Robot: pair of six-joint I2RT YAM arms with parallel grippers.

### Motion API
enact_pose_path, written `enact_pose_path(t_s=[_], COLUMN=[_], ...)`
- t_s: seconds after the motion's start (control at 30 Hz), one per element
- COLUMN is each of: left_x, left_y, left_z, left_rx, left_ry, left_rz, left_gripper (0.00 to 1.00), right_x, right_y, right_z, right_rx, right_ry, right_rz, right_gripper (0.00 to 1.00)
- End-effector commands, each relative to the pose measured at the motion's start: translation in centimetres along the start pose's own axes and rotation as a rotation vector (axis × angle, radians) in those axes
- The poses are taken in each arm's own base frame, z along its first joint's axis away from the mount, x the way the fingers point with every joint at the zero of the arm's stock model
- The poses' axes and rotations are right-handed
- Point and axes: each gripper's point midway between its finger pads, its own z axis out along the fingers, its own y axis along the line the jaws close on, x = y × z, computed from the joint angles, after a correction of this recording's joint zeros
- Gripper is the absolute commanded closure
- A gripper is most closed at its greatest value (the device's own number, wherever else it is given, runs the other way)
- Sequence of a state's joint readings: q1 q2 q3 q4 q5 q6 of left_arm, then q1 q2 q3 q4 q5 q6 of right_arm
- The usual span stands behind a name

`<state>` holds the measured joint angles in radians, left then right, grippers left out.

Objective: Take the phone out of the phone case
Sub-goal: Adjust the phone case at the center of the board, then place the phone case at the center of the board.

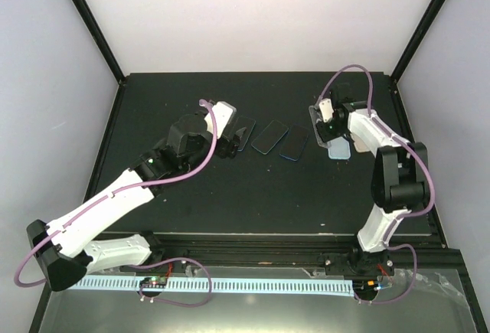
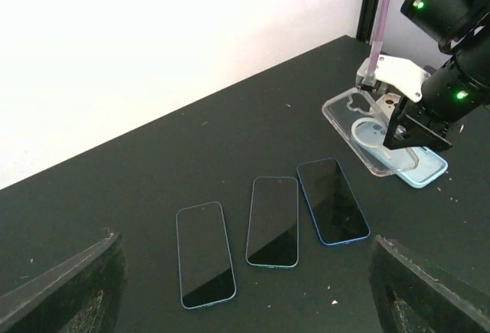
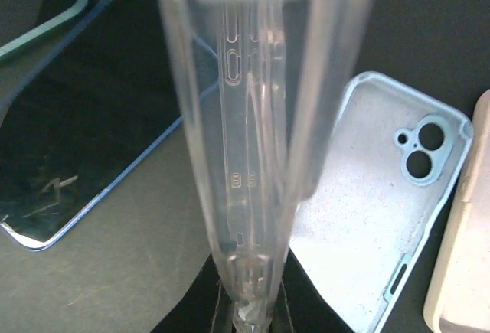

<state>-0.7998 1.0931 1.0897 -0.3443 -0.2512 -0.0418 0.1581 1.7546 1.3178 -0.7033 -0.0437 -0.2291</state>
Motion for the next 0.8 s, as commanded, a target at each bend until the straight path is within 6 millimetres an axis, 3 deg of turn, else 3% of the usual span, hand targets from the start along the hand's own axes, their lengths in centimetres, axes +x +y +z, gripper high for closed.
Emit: enact_pose_path(t_s=[0.0, 0.23, 0.33, 0.57, 0.77], left_x=[-1.5, -1.5, -1.5, -1.5, -1.5], left_y=[0.8, 0.8, 0.8, 0.8, 0.6], left_z=[-0.5, -0.4, -0.4, -0.5, -0.5], left_rx=[-0.034, -0.029, -0.022, -0.023, -0.008], left_ry=[-0.042, -0.042, -0.043, -0.043, -0.043], left_rz=[0.012, 0.013, 0.013, 0.013, 0.014], left_gripper=[0.13, 0.13, 0.13, 0.13, 0.13], right_x=[0.6, 1.0, 0.7, 0.1, 4.4], right_y=[-1.9, -6.3, -6.6, -0.3, 4.4], right_z=[1.2, 1.3, 0.7, -3.5, -5.4], right_rx=[0.015, 0.083, 0.054, -0.279, -0.52], right_ry=[0.043, 0.043, 0.025, -0.042, 0.12], right_rz=[0.064, 0.151, 0.164, 0.129, 0.039], right_gripper=[0.99, 0.99, 0.99, 0.99, 0.99])
